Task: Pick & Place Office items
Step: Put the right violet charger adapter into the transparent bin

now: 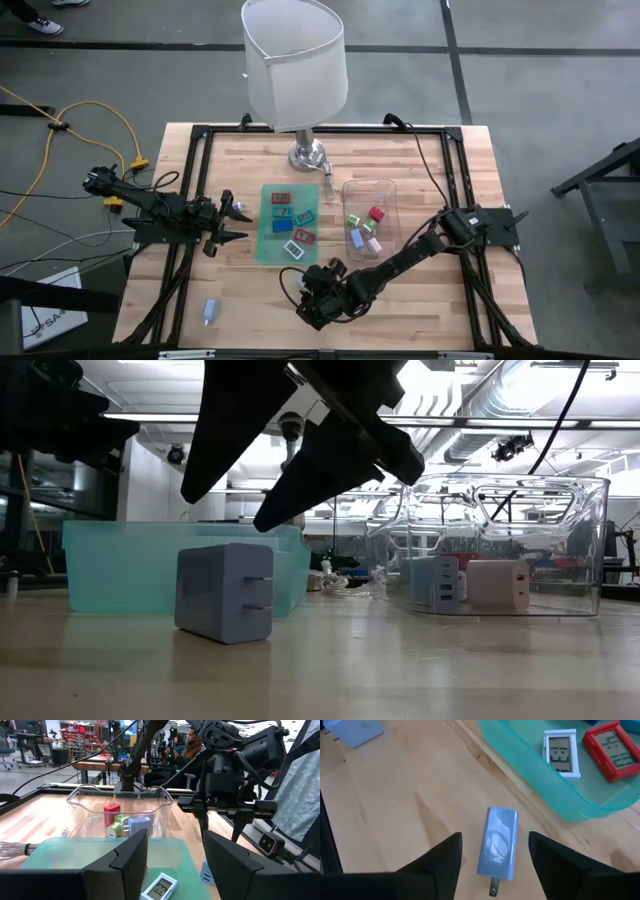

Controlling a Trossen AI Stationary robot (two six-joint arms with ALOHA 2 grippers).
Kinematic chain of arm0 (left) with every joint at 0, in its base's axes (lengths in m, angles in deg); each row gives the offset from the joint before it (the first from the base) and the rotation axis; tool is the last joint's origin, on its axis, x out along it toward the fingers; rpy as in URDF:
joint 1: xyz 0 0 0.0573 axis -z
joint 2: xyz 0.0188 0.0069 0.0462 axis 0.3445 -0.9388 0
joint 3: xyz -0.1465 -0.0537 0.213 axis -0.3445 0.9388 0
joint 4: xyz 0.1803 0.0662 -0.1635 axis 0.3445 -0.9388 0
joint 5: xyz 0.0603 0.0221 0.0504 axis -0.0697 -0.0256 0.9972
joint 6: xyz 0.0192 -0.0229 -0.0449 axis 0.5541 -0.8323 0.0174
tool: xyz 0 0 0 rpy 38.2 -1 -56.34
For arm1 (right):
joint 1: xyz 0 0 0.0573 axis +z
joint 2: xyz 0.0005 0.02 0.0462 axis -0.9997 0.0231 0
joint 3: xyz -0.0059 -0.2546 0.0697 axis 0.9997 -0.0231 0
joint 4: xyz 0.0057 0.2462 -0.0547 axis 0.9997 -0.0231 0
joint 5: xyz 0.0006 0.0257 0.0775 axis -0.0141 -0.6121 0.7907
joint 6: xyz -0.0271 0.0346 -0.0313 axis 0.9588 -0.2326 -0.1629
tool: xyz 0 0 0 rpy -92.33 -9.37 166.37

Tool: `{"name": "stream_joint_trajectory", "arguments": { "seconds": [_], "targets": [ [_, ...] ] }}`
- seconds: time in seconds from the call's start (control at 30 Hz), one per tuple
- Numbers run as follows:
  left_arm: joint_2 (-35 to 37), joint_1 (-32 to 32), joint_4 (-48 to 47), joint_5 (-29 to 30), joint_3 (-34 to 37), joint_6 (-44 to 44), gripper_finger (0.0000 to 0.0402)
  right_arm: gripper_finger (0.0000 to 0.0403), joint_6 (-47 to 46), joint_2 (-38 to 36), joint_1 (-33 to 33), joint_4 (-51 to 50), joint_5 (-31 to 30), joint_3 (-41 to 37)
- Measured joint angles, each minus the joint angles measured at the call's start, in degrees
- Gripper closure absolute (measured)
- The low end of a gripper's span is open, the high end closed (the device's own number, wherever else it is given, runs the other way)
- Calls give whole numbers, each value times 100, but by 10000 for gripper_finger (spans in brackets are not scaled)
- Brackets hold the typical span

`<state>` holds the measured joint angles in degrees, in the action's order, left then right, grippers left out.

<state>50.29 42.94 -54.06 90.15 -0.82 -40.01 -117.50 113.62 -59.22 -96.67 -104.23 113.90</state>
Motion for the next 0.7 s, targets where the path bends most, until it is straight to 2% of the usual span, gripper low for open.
{"name": "stream_joint_trajectory", "arguments": {
  "seconds": [0.7],
  "targets": [
    [0, 1, 1, 0, 0, 0, 216, 188, 17, 333, -33, 25, 151, 11]
  ]
}}
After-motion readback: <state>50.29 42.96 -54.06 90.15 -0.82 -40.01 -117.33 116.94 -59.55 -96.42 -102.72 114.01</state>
